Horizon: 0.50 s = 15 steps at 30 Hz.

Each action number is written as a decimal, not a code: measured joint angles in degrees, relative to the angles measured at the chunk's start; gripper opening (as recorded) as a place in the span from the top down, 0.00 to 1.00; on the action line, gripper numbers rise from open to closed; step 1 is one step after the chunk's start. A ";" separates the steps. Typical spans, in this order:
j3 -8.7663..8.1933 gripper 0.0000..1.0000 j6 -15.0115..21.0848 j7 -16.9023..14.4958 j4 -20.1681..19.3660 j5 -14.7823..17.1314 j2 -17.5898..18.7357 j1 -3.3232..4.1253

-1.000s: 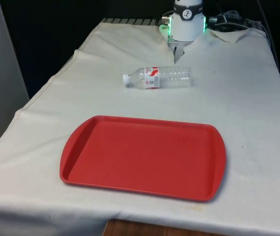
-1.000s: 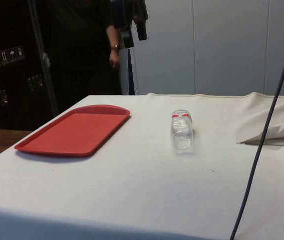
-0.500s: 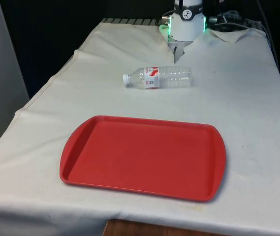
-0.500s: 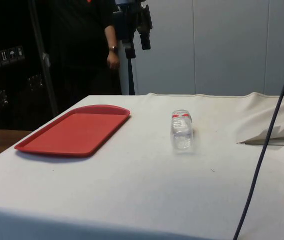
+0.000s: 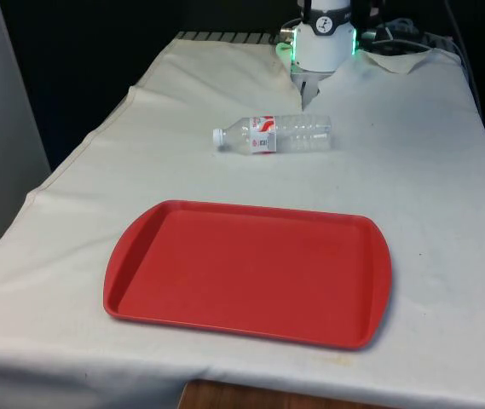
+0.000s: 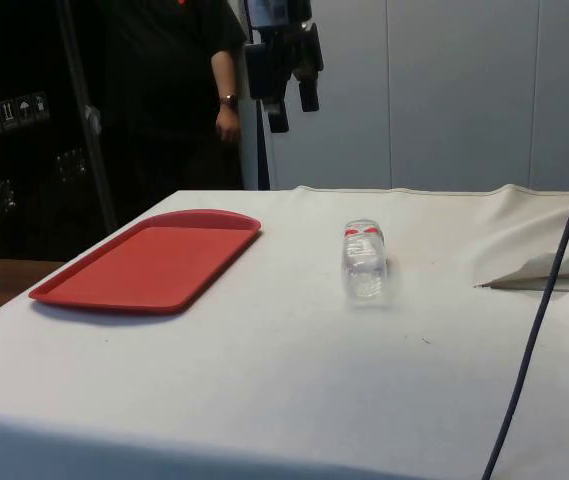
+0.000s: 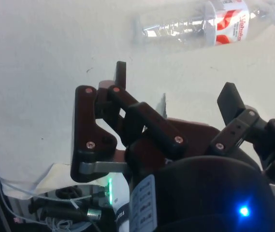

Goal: Place the bottle upright on the tray.

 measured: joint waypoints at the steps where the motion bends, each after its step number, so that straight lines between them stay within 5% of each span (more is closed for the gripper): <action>1: 0.00 0.00 0.00 0.00 0.00 0.00 0.00 0.00; 15: 0.00 0.00 2.58 3.55 -4.35 -3.27 -1.60 -0.92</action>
